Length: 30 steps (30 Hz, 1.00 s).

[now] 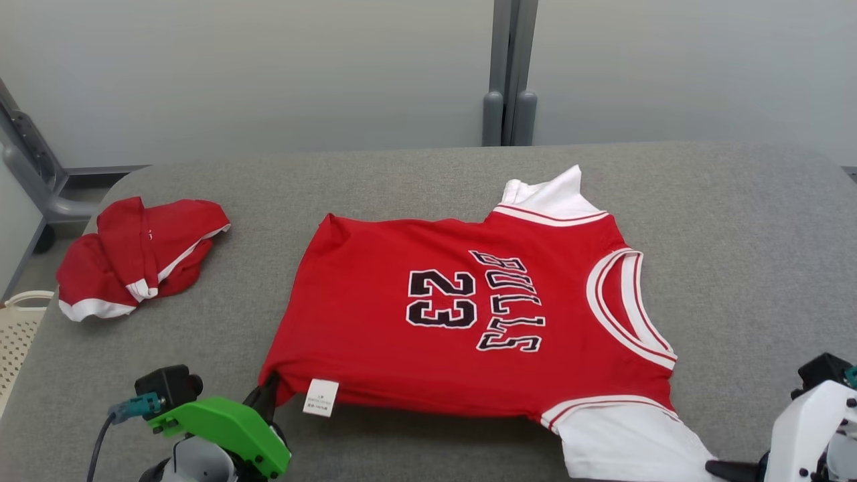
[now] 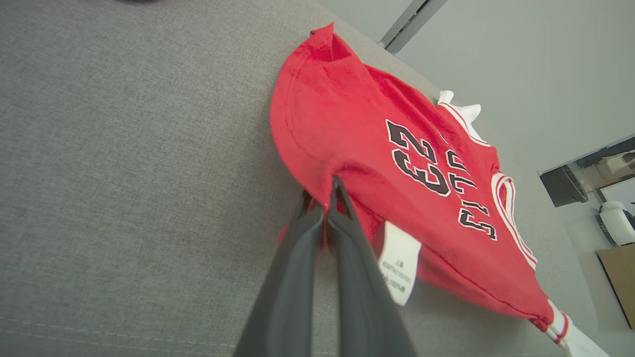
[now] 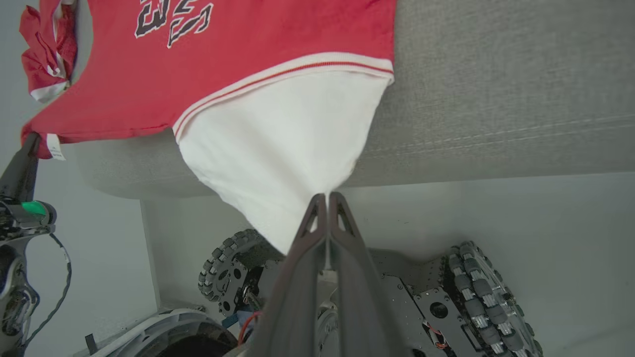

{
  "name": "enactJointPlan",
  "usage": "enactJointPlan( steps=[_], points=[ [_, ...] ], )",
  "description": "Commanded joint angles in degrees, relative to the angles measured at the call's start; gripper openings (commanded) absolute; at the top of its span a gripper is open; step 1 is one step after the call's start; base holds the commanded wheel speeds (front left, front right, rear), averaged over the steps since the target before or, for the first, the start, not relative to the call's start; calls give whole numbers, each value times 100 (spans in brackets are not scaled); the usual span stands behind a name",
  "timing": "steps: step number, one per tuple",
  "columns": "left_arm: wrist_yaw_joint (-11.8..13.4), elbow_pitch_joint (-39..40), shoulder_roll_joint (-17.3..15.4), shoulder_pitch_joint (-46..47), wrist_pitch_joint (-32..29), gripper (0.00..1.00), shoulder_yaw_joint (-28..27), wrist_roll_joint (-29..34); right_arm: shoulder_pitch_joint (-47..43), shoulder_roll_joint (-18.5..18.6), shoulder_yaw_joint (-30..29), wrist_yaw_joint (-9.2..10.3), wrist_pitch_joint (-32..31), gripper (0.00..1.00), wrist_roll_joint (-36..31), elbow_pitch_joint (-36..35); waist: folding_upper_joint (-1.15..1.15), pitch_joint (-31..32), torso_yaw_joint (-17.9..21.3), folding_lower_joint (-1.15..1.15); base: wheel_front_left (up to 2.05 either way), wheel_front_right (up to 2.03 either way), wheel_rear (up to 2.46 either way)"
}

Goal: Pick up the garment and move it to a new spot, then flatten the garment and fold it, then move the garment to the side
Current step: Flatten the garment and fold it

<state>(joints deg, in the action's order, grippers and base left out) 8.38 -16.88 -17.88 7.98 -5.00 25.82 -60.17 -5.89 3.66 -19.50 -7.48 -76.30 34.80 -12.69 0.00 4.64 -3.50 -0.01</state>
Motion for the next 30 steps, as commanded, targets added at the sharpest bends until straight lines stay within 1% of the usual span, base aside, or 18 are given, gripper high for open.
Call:
enactJointPlan(
  steps=[1, 7, 12, 16, 20, 23, 26, 30],
  points=[
    [46, 28, -89, -111, -10, 0, -22, 55, -145, -34, -47, -2, -99, 0, -36, -65, 0, 20, 8, 1, 0, 0, 0],
    [258, 231, -329, -361, -198, 0, 118, 201, -517, -72, -179, -2, -455, 0, 174, -267, 0, 40, 44, 1, 0, 0, 0],
    [481, 490, -571, -526, -444, 0, 221, 298, -589, -69, -188, -2, -356, 0, 281, -405, 0, 20, 78, 1, 0, 0, 0],
    [635, 728, -674, -554, -613, 0, 277, 364, -356, -73, -65, -2, -16, 0, 392, -486, 0, -21, 88, 1, 0, 0, 0],
    [726, 835, -782, -301, -892, 0, 435, 497, 6, -72, 119, -2, 377, 0, 336, -415, 0, -117, 103, 1, 0, 0, 0],
    [783, 798, -817, -60, -1161, 0, 594, 606, 431, -72, 220, -2, 694, 0, 244, -210, 0, -231, 98, 1, 0, 0, 0],
    [789, 623, -840, 307, -1448, 0, 755, 762, 888, -72, 321, -2, 1042, 0, 96, 73, 0, -364, 65, 1, 0, 0, 0],
    [809, 302, -834, 887, -1920, 0, 993, 947, 1444, 41, 484, -2, 1470, 0, -13, 484, 0, -626, 20, 1, 0, 0, 0]
  ],
)
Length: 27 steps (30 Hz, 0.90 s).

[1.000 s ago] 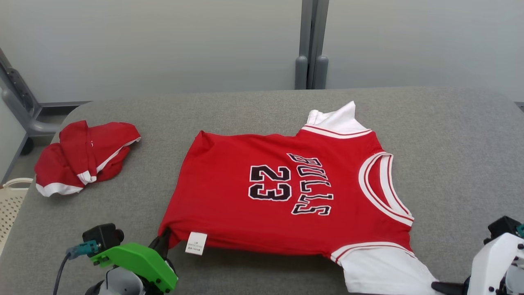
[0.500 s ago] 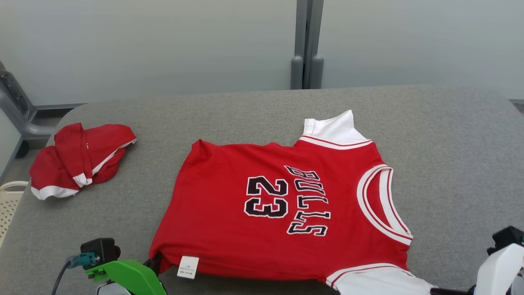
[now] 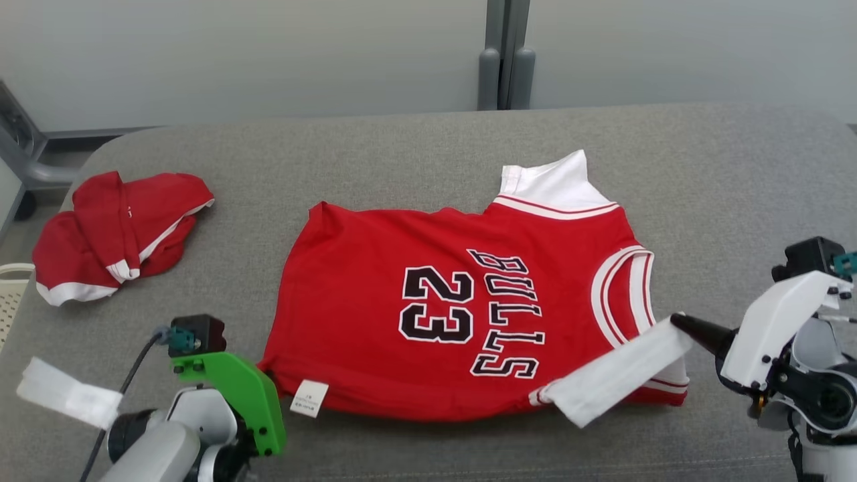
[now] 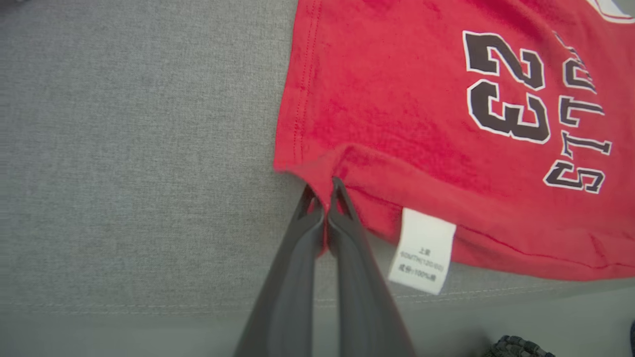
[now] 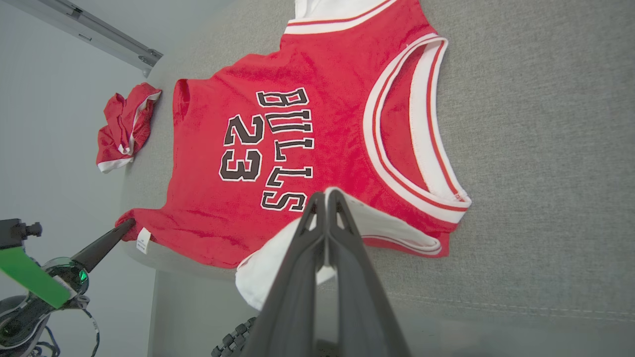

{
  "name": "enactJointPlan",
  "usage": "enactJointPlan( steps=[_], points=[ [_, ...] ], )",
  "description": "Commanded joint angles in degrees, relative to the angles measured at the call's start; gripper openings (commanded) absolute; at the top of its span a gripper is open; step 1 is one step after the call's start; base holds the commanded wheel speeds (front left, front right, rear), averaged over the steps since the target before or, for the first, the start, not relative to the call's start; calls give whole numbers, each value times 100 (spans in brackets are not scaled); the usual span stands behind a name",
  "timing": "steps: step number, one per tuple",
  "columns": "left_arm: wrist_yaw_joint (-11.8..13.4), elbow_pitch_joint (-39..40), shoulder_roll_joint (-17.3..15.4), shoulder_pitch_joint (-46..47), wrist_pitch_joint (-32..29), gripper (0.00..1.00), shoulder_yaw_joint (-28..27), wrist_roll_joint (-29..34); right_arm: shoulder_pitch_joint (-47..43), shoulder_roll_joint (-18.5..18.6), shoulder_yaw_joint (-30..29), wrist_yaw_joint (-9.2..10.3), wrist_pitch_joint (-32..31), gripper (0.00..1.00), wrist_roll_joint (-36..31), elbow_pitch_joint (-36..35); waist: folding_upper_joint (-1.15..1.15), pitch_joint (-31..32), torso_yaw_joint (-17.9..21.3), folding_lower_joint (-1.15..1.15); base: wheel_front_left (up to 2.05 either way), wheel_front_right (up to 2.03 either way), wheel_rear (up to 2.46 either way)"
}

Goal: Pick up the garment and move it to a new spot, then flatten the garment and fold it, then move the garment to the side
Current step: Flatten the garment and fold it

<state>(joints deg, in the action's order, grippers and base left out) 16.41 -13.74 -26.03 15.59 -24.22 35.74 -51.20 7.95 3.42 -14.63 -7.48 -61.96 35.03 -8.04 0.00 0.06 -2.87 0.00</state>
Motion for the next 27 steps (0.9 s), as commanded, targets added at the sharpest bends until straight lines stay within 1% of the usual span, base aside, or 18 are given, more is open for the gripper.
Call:
enactJointPlan(
  steps=[1, 5, 7, 12, 24, 27],
  points=[
    [2, -99, -11, 280, -96, 0, 45, 94, 186, 109, 53, -2, 132, 0, -55, 114, 0, -237, -58, 0, 0, 0, 0],
    [-65, -501, 45, 806, -446, 0, 223, 251, 655, 227, 220, -2, 663, 0, -184, 541, 0, -462, -82, 0, 0, 0, 0],
    [-74, -602, 52, 930, -534, 0, 262, 277, 721, 275, 283, -2, 761, 0, -210, 661, 0, -504, -85, 0, 0, 0, 0],
    [-228, -997, 111, 1431, -842, 0, 438, 387, 1070, 442, 575, -2, 1226, 0, -236, 1199, 0, -704, -75, 0, 0, 0, 0],
    [-538, -1686, 289, 2227, -959, 0, 650, 609, 1694, 730, 1083, -2, 2411, 0, -279, 2004, 0, -1007, -17, 0, 0, 0, 0],
    [-603, -1848, 324, 2364, -964, 0, 718, 673, 1809, 757, 1212, -2, 2600, 0, -225, 2168, 0, -1046, 13, 0, 0, 0, 0]
  ],
)
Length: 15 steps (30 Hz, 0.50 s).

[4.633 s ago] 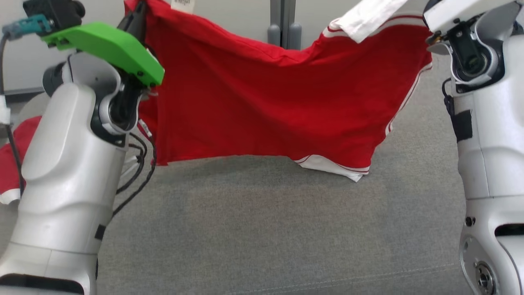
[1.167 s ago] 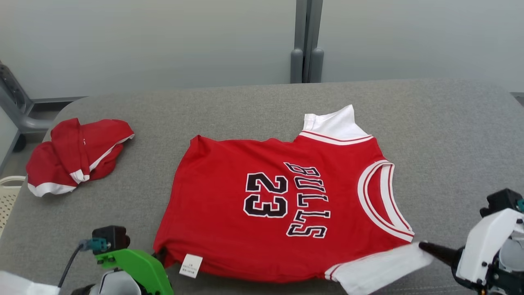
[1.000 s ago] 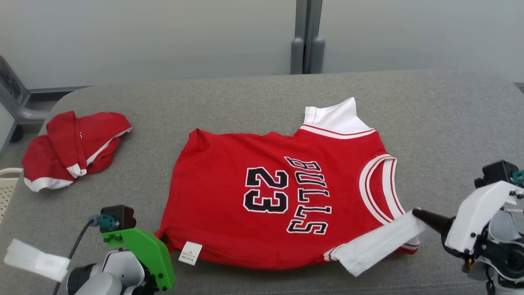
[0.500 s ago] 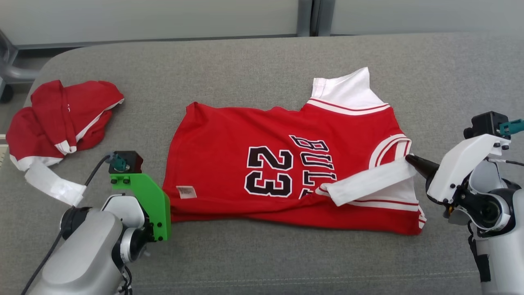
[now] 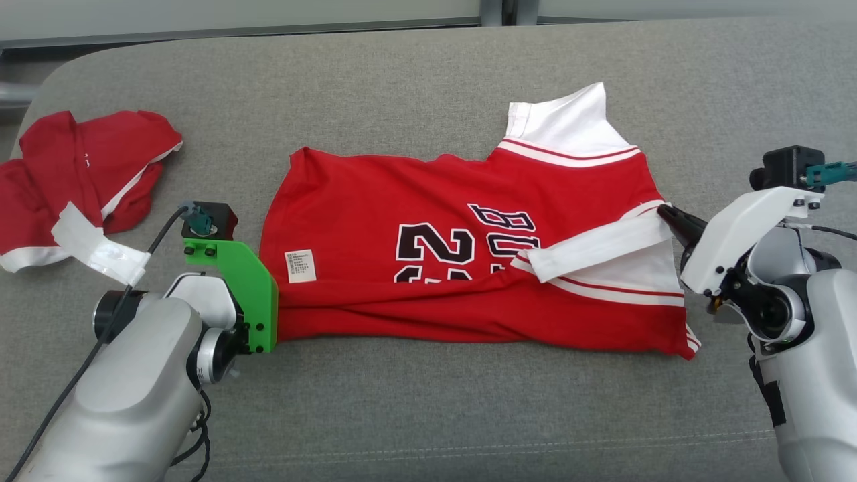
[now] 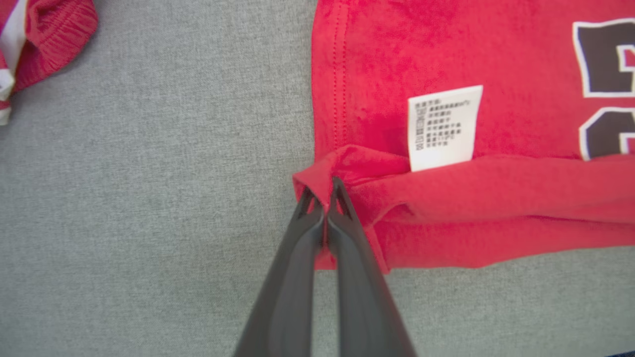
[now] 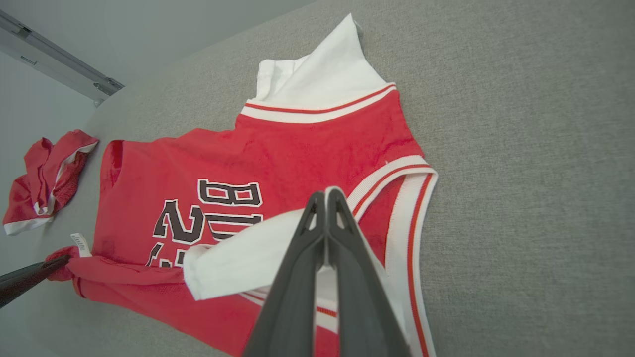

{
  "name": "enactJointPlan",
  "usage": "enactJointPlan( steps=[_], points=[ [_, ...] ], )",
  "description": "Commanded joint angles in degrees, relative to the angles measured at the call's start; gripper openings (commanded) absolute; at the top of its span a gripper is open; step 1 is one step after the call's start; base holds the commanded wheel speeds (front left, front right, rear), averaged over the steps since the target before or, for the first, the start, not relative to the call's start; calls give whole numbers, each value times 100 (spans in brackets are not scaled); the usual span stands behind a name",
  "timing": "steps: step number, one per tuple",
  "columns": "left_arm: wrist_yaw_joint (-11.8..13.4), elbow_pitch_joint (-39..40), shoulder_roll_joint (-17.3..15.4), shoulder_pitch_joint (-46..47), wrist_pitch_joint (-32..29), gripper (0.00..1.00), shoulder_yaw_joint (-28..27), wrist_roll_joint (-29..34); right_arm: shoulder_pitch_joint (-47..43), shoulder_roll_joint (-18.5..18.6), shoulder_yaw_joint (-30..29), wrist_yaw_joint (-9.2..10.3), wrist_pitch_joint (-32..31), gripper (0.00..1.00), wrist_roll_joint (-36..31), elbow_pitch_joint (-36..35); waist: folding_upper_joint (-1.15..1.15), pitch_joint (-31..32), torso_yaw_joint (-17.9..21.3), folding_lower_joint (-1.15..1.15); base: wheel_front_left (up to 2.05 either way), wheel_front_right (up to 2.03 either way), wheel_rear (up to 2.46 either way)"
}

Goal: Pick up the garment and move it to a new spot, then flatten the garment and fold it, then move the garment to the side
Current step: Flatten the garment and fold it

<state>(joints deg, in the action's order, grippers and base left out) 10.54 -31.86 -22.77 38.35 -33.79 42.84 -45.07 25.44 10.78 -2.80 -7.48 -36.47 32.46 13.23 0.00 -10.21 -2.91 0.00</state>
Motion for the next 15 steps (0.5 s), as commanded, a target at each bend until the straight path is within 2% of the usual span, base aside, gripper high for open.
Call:
enactJointPlan(
  steps=[1, 2, 4, 5, 6, 14, 15],
  points=[
    [-44, -92, 17, 131, 7, 0, 16, 70, 96, 31, 104, -2, 87, 0, 58, 82, 0, -32, 29, 0, 0, 0, 0],
    [-54, -142, 38, 171, 20, 0, 28, 80, 126, 47, 182, -2, 131, 0, 85, 114, 0, -45, 36, 0, 0, 0, 0],
    [-82, -244, 85, 229, 69, 10, 41, 83, 185, 95, 326, -2, 228, 0, 113, 201, 0, -64, 47, 0, 0, 0, 0],
    [-92, -282, 103, 256, 92, 48, 49, 97, 219, 136, 423, -2, 277, 0, 116, 232, 0, -76, 49, 0, 0, 0, 0],
    [-86, -313, 115, 289, 148, 100, 56, 134, 251, 170, 483, -2, 341, 0, 124, 274, 0, -88, 46, 0, 0, 0, 0],
    [-99, -566, 271, 449, 506, 100, 65, 203, 517, 422, 867, -2, 929, 0, 142, 691, 0, -119, -109, 0, 0, 0, 0],
    [-98, -589, 280, 455, 554, 100, 60, 209, 551, 441, 903, -2, 1001, 25, 124, 749, 0, -110, -134, 0, 0, 0, 0]
  ],
)
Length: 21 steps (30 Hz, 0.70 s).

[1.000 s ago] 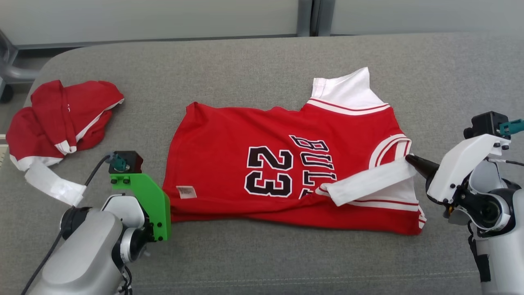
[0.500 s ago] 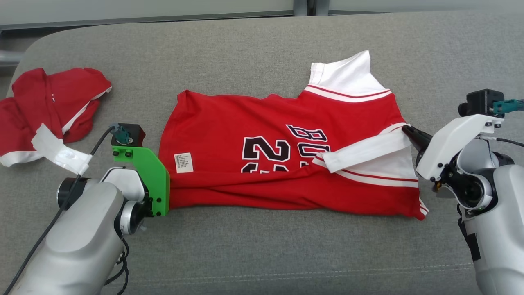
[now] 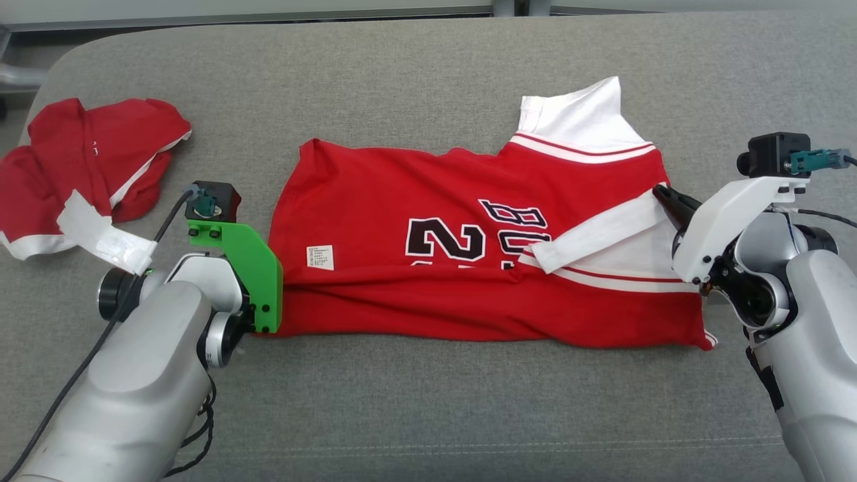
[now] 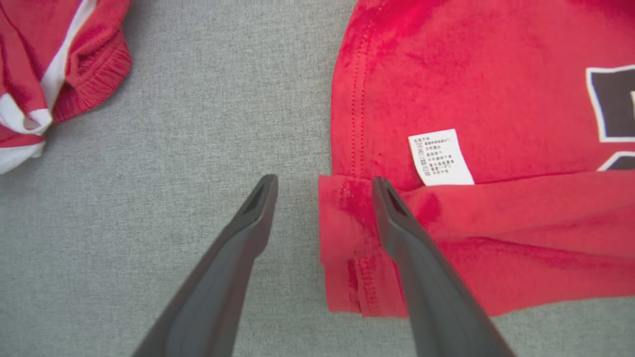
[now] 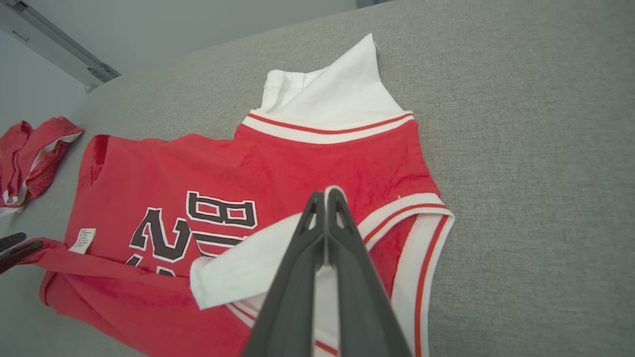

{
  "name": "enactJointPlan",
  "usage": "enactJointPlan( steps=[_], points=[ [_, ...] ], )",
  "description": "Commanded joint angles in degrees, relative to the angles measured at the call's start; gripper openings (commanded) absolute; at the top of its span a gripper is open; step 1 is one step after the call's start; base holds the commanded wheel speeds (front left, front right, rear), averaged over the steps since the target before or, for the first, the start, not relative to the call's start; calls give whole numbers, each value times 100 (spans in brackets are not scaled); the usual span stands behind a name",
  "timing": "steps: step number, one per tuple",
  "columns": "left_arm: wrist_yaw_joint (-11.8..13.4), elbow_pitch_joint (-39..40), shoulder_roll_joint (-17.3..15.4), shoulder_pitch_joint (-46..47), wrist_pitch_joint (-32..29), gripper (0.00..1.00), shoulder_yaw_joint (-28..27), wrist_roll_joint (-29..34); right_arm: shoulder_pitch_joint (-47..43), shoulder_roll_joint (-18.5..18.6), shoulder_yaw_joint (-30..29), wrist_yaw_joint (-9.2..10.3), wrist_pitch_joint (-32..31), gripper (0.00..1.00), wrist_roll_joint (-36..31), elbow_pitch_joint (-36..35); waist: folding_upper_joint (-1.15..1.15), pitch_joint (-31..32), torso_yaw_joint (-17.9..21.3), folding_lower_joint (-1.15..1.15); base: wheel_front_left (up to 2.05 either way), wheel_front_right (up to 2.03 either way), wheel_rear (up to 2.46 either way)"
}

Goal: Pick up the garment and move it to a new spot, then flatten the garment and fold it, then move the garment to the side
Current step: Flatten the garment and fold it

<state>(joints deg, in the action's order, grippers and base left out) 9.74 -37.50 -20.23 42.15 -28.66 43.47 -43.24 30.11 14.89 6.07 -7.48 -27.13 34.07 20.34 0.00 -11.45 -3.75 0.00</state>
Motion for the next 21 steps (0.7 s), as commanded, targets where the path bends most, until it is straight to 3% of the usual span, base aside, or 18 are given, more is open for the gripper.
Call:
enactJointPlan(
  steps=[1, 13, 21],
  points=[
    [-9, -48, 23, 86, 89, 100, 3, 53, 99, 49, 58, -2, 112, 100, -48, 112, 0, 28, -76, 0, 0, 0, 0],
    [118, 320, -84, -374, 1434, 100, -284, 90, 137, 260, 409, -1, 1403, 100, 69, 142, 0, 417, -214, 0, 0, 0, 0],
    [318, 1040, -275, -1235, 2308, 100, -273, 232, -579, 379, 321, -2, 1680, 100, -149, -395, 0, 912, -167, 0, 0, 0, 0]
  ],
)
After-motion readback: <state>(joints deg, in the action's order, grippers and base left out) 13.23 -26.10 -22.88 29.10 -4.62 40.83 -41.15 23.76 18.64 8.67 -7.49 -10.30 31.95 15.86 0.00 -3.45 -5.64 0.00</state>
